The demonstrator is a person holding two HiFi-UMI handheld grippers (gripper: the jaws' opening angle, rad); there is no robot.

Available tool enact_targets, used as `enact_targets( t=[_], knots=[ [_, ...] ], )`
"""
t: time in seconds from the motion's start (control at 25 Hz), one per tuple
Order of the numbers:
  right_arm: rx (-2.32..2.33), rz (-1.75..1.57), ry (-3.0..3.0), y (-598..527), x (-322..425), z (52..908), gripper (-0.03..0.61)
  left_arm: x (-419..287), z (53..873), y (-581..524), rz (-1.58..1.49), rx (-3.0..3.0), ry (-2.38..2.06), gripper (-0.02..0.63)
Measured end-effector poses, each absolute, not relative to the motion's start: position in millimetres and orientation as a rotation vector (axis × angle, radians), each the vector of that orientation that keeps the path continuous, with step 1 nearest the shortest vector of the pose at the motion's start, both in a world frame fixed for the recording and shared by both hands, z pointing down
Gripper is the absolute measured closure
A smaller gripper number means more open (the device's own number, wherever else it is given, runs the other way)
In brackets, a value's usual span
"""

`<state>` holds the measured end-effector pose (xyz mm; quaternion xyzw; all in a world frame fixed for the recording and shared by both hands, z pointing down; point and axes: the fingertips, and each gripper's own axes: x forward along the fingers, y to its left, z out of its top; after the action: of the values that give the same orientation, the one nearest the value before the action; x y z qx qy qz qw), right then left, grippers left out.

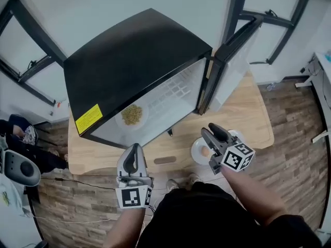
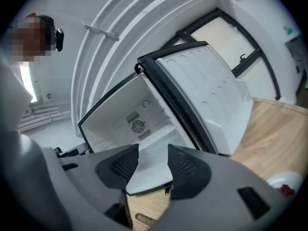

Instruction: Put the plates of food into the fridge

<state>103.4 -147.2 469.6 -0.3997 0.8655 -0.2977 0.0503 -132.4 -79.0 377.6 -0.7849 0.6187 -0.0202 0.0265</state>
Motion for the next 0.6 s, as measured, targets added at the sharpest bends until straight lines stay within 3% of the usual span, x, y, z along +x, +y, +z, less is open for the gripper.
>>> enact_targets(
  t=[0.32, 0.6],
  knots=[
    [-1.465, -1.236, 2.348, -98.4, 188.0, 559.2, 0.383, -82.2, 393.2, -96.2, -0.112, -2.524, 1.796, 0.609],
    [-1.539, -1.509, 2.131, -41.9, 210.7, 635.6, 0.39, -37.3, 415.2, -99.4, -0.197, -2.599, 1.689, 0.609]
  ],
)
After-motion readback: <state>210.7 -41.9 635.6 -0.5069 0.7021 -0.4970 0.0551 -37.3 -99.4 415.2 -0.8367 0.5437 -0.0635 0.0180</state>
